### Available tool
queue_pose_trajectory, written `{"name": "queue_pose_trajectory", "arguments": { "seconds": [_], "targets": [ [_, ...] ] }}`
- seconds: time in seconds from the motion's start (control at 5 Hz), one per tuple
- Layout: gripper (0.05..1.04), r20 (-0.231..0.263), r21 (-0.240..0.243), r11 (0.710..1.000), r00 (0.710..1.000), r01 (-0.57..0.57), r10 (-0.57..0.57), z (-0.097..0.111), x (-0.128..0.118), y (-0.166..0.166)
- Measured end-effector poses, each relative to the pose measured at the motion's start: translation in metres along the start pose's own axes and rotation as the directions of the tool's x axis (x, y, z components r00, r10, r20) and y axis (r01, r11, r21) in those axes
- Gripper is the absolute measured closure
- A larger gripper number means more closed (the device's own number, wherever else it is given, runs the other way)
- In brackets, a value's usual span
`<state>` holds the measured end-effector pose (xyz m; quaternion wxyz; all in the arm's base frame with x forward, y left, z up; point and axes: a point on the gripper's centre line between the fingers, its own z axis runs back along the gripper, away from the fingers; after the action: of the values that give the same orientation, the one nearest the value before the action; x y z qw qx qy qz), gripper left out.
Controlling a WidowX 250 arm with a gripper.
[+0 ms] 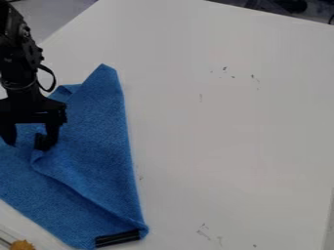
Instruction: Fold the cloth from the top right to the left
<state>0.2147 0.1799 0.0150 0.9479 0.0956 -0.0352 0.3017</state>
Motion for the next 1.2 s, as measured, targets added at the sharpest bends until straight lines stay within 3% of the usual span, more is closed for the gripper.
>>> {"name": "queue_pose_trajectory", "arguments": {
  "seconds": [0.2, 0.6, 0.8, 1.0, 1.2],
  "targets": [
    [0.137, -0.001, -0.001, 1.0, 1.0, -0.005, 0.005, -0.0024, 0.0, -0.0005],
    [0.711, 0.015, 0.032, 0.999, 1.0, -0.011, 0.011, -0.0022, 0.0026, 0.0043],
    [0.929, 0.019, 0.036, 0.999, 1.0, -0.013, 0.012, -0.0021, 0.0031, 0.0041],
    [1.023, 0.013, 0.035, 0.999, 1.0, -0.014, 0.013, -0.0019, 0.0022, 0.0028],
    [1.031, 0.014, 0.036, 0.999, 1.0, -0.018, 0.017, -0.0018, 0.0024, 0.0027]
  ]
}}
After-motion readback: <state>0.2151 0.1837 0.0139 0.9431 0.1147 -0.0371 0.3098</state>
